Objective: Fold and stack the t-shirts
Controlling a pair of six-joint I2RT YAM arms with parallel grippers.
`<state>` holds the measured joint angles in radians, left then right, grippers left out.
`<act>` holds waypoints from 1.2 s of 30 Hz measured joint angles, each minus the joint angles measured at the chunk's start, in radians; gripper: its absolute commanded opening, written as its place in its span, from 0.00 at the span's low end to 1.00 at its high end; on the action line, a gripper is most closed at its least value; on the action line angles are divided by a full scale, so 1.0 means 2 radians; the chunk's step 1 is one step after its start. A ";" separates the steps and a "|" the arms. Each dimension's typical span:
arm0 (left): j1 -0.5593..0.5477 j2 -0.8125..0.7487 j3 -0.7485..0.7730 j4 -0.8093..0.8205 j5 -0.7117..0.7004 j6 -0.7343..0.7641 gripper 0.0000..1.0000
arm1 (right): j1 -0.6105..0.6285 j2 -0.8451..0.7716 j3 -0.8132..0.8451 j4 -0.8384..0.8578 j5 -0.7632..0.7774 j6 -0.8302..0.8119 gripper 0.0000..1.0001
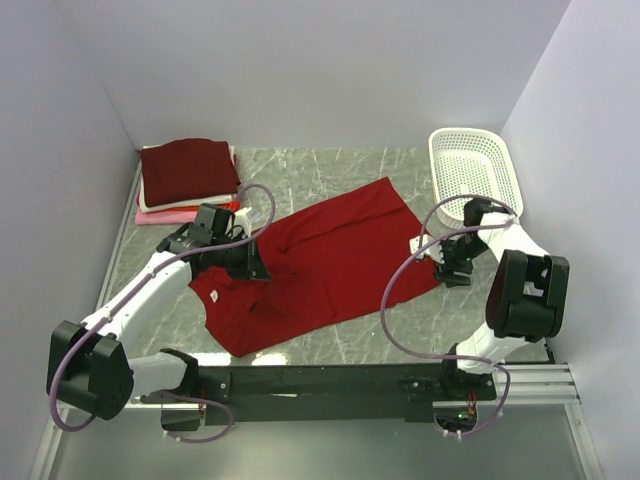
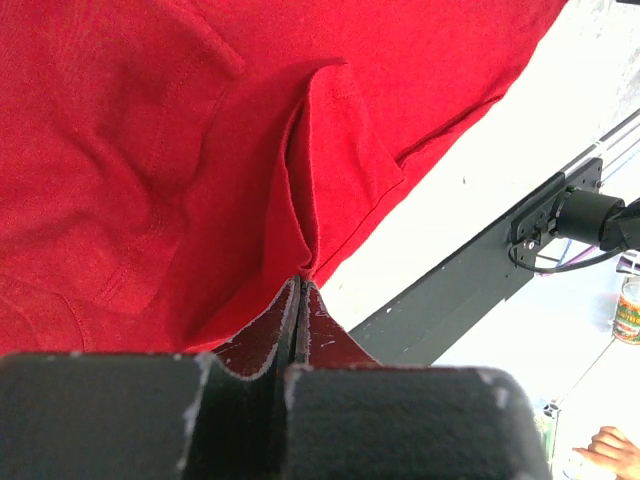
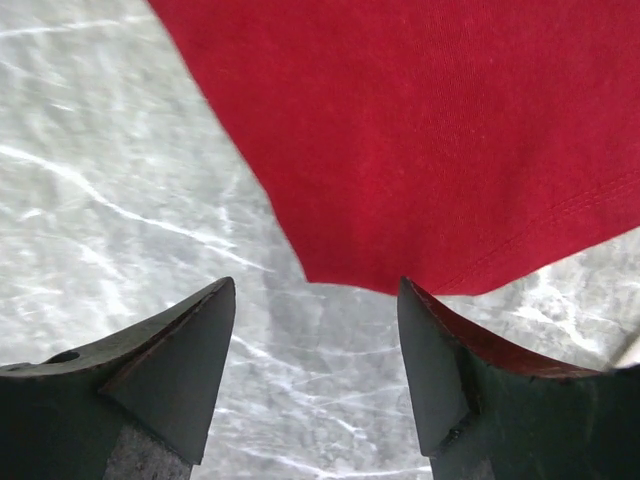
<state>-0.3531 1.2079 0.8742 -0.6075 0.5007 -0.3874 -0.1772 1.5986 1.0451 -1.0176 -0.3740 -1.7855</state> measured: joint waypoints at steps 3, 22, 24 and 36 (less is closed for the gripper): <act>0.000 0.000 0.000 0.000 0.000 0.000 0.01 | 0.000 0.018 -0.003 0.027 0.010 0.006 0.75; 0.000 -0.001 -0.001 0.000 0.000 -0.001 0.00 | 0.054 0.055 0.029 0.101 0.019 0.076 0.08; 0.000 -0.001 -0.001 0.000 0.000 -0.001 0.00 | 0.086 0.055 0.039 0.113 0.017 0.104 0.49; 0.004 -0.001 -0.001 -0.002 0.000 0.000 0.00 | 0.140 0.046 0.052 0.204 0.005 0.244 0.74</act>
<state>-0.3458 1.2068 0.8719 -0.6109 0.5003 -0.3874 0.1024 1.6913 1.1500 -0.6106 -0.3641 -1.2984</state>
